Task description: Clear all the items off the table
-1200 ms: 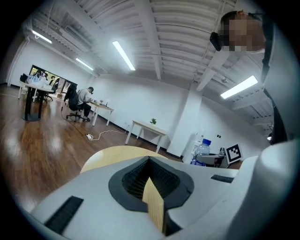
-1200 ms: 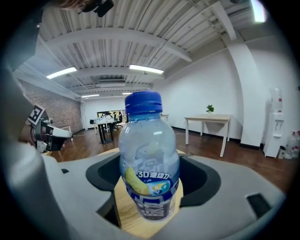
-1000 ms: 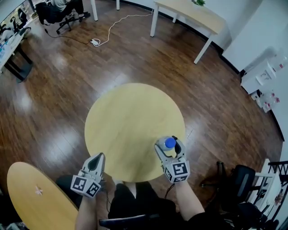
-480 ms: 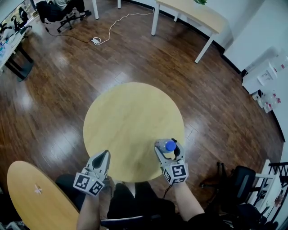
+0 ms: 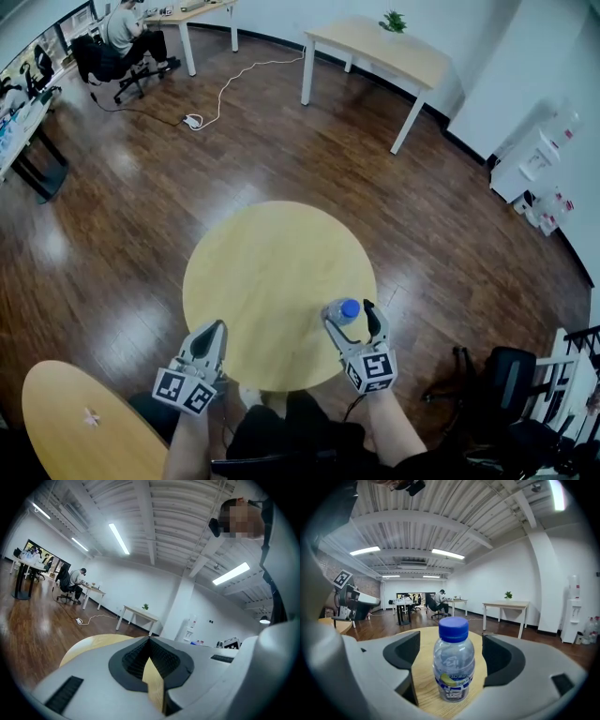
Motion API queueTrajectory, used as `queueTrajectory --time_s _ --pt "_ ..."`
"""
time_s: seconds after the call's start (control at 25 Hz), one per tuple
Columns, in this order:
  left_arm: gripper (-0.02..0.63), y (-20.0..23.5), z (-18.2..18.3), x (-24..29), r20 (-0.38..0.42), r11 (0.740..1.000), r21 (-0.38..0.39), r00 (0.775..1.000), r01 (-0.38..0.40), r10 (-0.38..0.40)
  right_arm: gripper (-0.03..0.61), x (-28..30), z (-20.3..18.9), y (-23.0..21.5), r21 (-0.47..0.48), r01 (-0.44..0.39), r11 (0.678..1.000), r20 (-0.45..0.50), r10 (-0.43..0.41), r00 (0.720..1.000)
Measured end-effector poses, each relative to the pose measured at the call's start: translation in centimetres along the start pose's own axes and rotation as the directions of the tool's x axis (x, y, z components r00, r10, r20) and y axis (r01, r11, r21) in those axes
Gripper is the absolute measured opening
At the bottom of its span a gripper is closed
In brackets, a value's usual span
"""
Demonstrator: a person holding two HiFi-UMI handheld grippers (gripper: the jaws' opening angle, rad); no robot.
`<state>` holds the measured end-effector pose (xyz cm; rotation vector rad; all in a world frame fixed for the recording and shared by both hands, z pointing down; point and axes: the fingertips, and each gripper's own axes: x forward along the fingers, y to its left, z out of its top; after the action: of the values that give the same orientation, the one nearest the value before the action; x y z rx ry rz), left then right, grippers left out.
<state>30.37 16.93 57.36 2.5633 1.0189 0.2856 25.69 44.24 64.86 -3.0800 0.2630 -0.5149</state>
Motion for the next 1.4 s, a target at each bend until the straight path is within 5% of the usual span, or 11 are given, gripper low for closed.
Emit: queueTrajectory --time_s 0.24,0.6,0.8,1.4 --pt "0.0 -1.3 5.4 0.7 0.108 0.998 0.037 0.993 0.048 -0.052 0.423 -3.2 5.9 -1.6 -0.014 0.092 0.996 0.106 -0.09 0.99" --pt "0.0 -0.6 9.6 0.1 0.19 0.994 0.088 0.978 0.07 -0.086 0.287 -8.2 12.2 -2.1 0.039 0.178 0.983 0.305 -0.181 0.935" --pt "0.0 0.0 11.0 0.6 0.215 0.993 0.101 0.973 0.069 -0.089 0.005 -9.1 14.3 -1.8 0.04 0.216 0.976 0.38 -0.214 0.9" --pt "0.0 1.7 12.0 -2.6 0.249 0.994 0.105 0.966 0.043 -0.068 0.003 -6.8 17.4 1.8 0.033 0.147 0.989 0.426 -0.147 0.892"
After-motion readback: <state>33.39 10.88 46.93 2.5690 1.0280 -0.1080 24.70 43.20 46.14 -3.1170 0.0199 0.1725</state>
